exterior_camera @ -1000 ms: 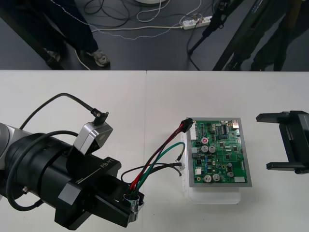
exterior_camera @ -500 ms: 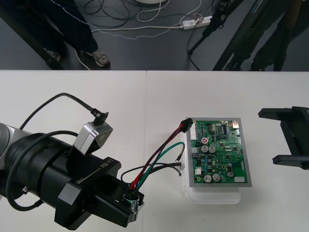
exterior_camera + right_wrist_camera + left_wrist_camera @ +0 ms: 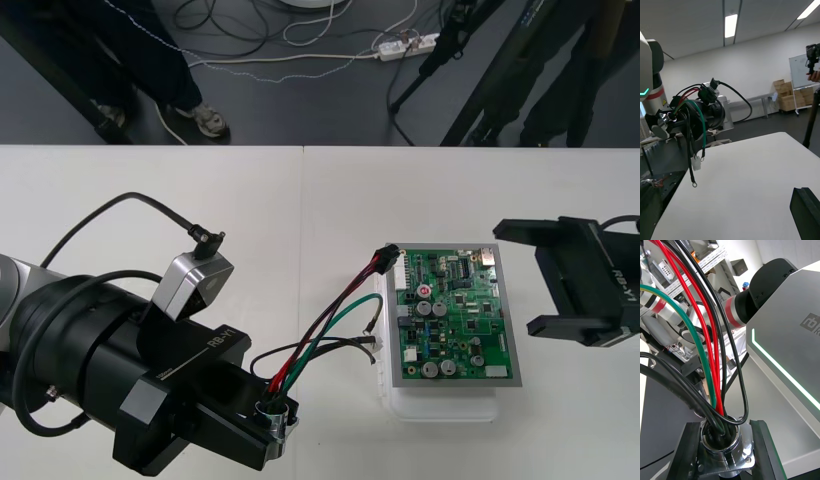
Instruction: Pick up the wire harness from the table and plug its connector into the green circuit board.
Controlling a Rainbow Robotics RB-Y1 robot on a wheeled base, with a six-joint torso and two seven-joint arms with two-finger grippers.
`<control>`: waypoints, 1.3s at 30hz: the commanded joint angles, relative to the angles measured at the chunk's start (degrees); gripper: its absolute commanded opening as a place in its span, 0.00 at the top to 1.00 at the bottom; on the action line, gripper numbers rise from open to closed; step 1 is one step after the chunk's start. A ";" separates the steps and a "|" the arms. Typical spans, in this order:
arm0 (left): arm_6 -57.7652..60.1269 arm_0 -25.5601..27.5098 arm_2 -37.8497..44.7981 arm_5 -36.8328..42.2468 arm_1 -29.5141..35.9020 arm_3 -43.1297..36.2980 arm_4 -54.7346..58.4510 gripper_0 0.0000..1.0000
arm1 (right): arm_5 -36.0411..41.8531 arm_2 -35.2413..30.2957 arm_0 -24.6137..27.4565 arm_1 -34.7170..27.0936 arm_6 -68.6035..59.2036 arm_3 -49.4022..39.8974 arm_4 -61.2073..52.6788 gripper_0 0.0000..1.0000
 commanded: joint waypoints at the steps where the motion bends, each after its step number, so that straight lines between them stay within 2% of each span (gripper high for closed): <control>1: 2.14 -1.74 -0.86 -2.09 1.16 -1.80 1.14 1.00 | -0.34 5.87 -3.39 1.58 -1.97 -2.06 -1.91 0.00; 11: 2.76 -1.74 -0.95 -2.09 0.81 -1.89 1.05 1.00 | -0.34 7.10 -7.61 7.21 -3.03 -2.06 0.37 0.00; 19: 3.11 -1.74 -0.95 -2.09 0.46 -1.80 0.96 1.00 | -0.34 12.11 -10.25 7.82 -3.20 -2.06 -2.35 0.00; 39: 3.11 -1.56 -0.86 -2.09 0.11 -1.80 1.66 1.00 | -0.34 16.50 -16.49 10.46 -5.93 -2.06 -2.44 0.00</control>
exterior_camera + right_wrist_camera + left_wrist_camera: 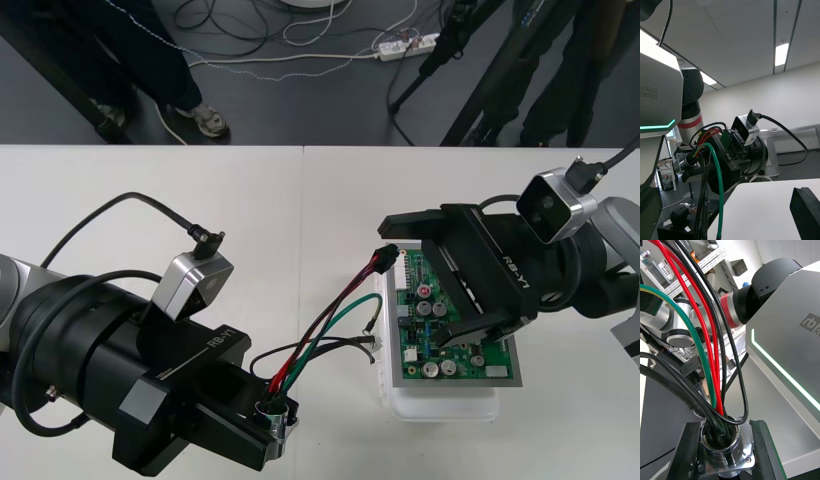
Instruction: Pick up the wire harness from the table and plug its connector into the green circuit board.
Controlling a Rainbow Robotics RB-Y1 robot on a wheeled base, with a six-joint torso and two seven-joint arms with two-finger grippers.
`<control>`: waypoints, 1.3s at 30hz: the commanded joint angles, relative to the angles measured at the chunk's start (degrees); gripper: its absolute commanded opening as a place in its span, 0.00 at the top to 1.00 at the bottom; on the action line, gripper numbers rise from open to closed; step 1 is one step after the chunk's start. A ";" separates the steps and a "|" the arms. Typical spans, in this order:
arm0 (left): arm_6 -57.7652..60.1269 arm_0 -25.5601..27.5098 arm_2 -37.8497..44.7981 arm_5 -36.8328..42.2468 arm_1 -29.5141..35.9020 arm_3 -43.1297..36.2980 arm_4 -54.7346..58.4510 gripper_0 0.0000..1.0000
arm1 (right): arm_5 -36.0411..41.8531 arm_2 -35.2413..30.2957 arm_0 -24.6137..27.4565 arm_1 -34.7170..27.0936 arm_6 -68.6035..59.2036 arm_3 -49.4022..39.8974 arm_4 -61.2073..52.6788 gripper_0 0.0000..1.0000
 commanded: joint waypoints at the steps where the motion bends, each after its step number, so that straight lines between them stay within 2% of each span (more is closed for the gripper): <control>1: 3.05 -1.55 -0.86 -2.06 0.02 -1.80 1.58 1.00 | -0.34 2.06 -3.58 0.69 -5.37 -1.93 -0.91 0.00; 5: 2.87 -1.47 -0.69 -2.06 0.02 -1.89 1.67 1.00 | -0.34 2.24 -4.46 0.95 -9.06 -1.93 -0.91 0.00; 16: 3.05 -1.47 -0.33 -2.06 0.02 -1.80 1.67 1.00 | -0.34 3.64 -7.28 1.65 -9.59 -1.93 -1.00 0.00; 26: 3.05 -1.55 -0.33 -2.06 0.02 -1.89 1.76 1.00 | -0.34 6.63 -8.24 2.88 -10.64 -3.07 -4.60 0.00; 39: 2.96 -1.47 -0.33 -2.06 -0.06 -1.80 1.85 1.00 | -0.34 6.72 -8.42 3.06 -11.08 -3.86 -4.95 0.00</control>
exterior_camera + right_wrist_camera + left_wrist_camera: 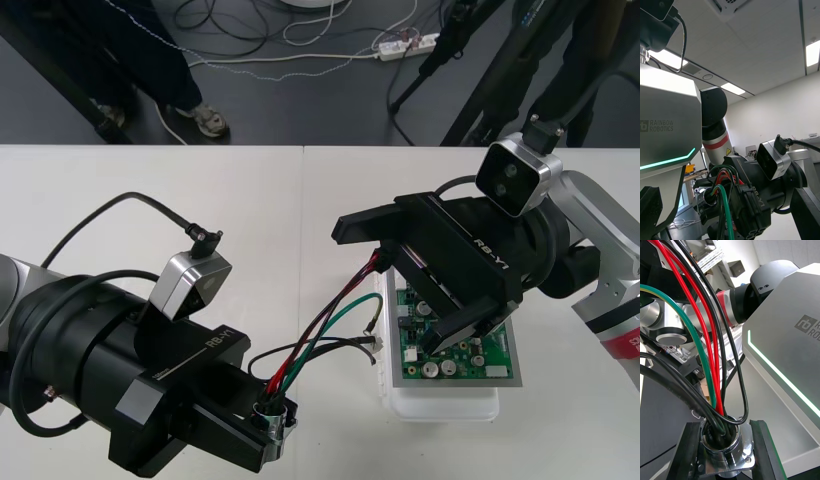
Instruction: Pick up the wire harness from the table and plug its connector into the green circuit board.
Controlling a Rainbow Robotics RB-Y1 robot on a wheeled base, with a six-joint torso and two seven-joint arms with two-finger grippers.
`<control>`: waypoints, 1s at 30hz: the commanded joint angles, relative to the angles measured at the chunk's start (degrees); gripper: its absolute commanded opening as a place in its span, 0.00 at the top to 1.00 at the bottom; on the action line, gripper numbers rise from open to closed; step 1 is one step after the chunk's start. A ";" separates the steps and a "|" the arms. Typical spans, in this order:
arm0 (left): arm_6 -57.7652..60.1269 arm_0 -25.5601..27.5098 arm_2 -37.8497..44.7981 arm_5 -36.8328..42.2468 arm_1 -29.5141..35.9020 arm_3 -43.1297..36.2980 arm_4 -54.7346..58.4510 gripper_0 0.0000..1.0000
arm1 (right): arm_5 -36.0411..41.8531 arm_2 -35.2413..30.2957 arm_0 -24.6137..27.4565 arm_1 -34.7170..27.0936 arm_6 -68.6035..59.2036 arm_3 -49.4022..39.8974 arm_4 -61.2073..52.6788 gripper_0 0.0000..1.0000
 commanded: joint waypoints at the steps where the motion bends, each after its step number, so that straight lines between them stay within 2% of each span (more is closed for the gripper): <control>1: 2.96 -1.47 -0.33 -1.93 0.03 -1.80 1.12 1.00 | -0.34 0.71 -1.99 0.83 -2.19 -2.09 -0.97 0.00; 13: 2.96 -1.47 -0.25 -1.93 0.03 -1.80 1.21 1.00 | -0.34 0.71 -1.99 0.65 -2.19 -1.92 -1.06 0.00; 14: 3.04 -1.47 -0.25 -1.93 0.03 -1.80 1.21 1.00 | -0.34 0.71 -1.99 0.57 -2.19 -2.00 -1.06 0.12; 15: 2.96 -1.47 -0.25 -1.93 0.03 -1.80 1.21 1.00 | -0.34 0.71 -1.90 0.57 -2.19 -2.00 -1.06 0.78; 16: 2.87 -1.47 -0.25 -1.93 0.03 -1.80 1.21 1.00 | -0.34 0.71 -1.99 0.48 -2.19 -2.00 -1.14 1.00; 30: 3.04 -1.29 -0.25 -1.93 0.03 -1.89 1.29 1.00 | -0.34 0.71 -1.99 0.48 -2.28 -1.92 -1.58 1.00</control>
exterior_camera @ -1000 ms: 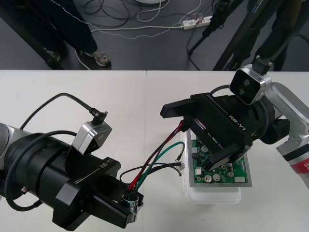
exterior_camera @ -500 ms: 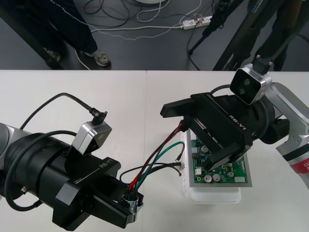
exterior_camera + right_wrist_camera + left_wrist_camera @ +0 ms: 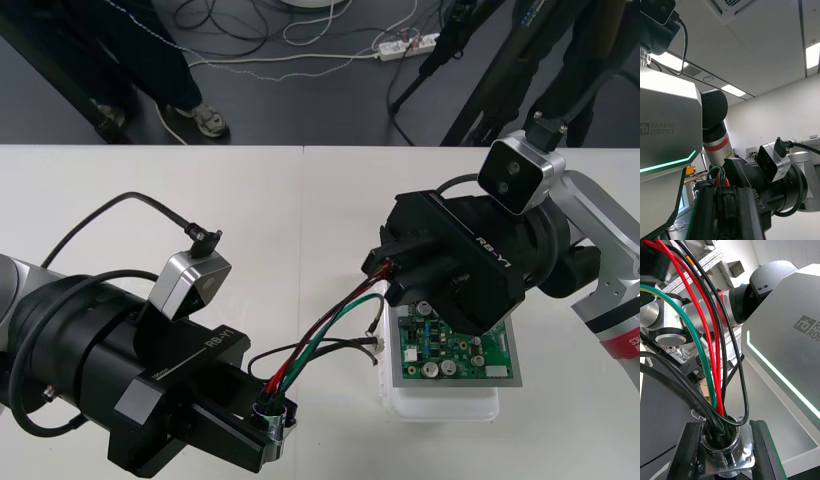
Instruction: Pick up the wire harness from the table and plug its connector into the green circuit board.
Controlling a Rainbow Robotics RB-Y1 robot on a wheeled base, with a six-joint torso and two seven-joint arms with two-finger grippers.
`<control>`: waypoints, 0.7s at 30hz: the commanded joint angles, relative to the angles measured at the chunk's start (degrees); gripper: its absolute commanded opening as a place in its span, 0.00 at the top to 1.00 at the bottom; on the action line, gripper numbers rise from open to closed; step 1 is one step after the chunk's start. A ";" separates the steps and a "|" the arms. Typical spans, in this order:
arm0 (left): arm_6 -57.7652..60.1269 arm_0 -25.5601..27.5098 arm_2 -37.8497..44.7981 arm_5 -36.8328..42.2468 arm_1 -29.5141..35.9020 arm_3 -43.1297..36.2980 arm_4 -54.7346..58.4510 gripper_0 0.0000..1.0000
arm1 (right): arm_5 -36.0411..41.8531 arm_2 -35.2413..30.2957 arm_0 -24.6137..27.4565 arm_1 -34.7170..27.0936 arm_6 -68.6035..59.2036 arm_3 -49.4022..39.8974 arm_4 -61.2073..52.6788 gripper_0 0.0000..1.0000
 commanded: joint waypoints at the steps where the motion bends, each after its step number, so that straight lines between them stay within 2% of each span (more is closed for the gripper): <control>1: 3.04 -1.29 -0.25 -1.93 0.03 -1.80 1.10 1.00 | -0.34 0.71 -1.96 0.45 -2.28 -1.91 -0.94 1.00; 9: 3.04 -1.20 -0.25 -1.93 0.03 -1.89 1.10 0.99 | -0.34 0.71 -1.96 0.45 -2.28 -1.91 -0.94 1.00; 10: 3.13 -1.20 -0.25 -1.93 0.03 -1.80 1.19 0.72 | -0.34 0.71 -1.96 0.45 -2.28 -1.91 -0.94 1.00; 11: 3.13 -1.20 -0.25 -1.93 0.03 -1.80 1.10 0.12 | -0.34 0.71 -1.96 0.45 -2.28 -1.91 -0.94 1.00; 12: 3.13 -1.20 -0.16 -1.93 0.03 -1.80 1.19 0.00 | -0.34 0.71 -1.96 0.45 -2.28 -1.91 -0.94 1.00; 21: 3.39 -1.11 0.10 -1.93 0.03 -1.80 1.10 0.00 | -0.34 0.71 -1.96 0.45 -2.28 -1.91 -0.94 1.00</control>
